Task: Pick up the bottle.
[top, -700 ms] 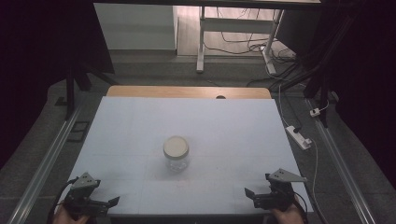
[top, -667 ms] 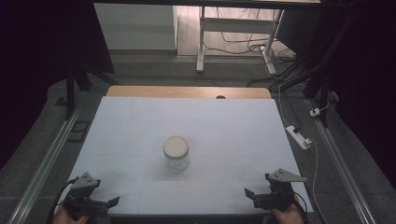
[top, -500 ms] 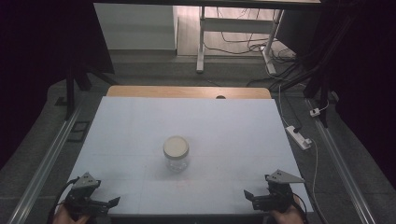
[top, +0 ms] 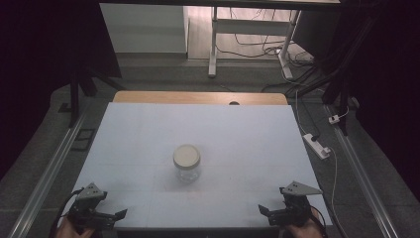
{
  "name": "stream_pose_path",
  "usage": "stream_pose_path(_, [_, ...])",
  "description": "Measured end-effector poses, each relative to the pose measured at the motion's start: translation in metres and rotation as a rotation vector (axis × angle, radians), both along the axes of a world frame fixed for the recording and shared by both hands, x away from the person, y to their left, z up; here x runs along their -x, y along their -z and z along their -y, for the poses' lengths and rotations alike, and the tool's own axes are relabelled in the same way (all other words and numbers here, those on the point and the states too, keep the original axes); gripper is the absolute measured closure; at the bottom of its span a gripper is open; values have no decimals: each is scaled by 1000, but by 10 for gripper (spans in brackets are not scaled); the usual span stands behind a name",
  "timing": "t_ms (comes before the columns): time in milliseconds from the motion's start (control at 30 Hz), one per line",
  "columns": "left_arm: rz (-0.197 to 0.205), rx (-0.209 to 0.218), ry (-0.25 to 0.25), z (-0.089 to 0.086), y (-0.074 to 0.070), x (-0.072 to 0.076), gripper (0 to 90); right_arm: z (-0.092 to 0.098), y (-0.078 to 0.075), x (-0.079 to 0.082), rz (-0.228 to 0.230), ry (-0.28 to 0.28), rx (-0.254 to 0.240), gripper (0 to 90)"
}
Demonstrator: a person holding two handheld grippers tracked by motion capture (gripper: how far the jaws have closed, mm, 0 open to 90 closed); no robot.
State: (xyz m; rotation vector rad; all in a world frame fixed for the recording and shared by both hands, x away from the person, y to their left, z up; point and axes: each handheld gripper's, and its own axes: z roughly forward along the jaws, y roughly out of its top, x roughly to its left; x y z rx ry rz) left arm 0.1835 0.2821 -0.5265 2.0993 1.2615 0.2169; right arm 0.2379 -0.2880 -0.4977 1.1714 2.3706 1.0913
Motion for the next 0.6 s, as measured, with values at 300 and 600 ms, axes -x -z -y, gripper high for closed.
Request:
stream_pose_path(300, [-1,45,3,-5,-1,-1,0,1,0,-1,-13,-7,-12,0])
stream_pose_path(600, [38,43,37,-3,-2,-3,0,1,1,-2,-28,-7,-16,0])
